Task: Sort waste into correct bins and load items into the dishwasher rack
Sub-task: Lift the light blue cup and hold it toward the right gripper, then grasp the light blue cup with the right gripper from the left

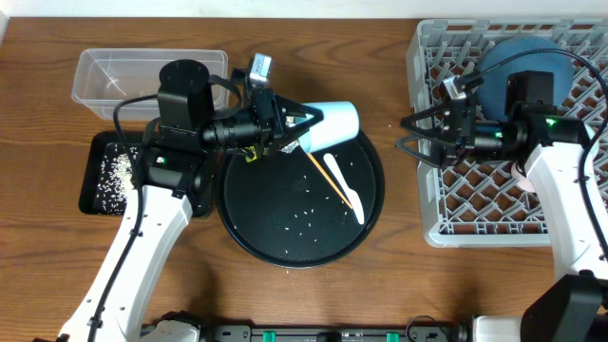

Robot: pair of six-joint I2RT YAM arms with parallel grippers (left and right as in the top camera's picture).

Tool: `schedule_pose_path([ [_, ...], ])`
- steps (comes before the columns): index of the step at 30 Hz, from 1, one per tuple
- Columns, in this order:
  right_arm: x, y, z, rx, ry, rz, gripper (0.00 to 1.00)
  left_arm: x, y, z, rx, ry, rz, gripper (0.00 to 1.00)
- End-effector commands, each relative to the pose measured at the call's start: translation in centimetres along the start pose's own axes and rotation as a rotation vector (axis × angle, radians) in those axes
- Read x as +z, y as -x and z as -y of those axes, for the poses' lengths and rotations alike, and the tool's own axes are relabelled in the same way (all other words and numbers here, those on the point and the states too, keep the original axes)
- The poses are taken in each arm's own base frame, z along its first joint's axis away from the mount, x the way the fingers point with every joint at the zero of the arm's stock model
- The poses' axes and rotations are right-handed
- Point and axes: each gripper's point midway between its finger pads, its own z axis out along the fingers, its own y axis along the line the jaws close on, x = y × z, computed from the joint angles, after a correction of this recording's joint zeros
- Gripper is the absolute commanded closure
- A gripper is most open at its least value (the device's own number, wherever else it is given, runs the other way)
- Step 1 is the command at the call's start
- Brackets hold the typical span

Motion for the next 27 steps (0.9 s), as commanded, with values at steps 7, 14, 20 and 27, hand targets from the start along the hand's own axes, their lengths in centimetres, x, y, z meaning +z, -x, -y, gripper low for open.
schedule_pose_path([
  [7, -0.4, 0.0, -0.8, 0.131, 0.059, -0.006, 0.01, 1.2, -1.9, 2.4, -0.103, -0.061, -0.082, 0.94],
  [14, -0.5, 0.3, -0.8, 0.171, 0.059, -0.007, 0.01, 2.8, -2.8, 4.4, -0.071, -0.108, -0.085, 0.94],
  [20, -0.7, 1.6, -1.3, 0.228, 0.06, 0.002, 0.01, 2.9, -2.7, 4.2, -0.09, -0.105, -0.082, 0.94],
  [27, -0.5, 2.2, -1.8, 0.285, 0.061, -0.007, 0.01, 3.5, -2.3, 4.1, -0.09, -0.1, -0.048, 0.94],
])
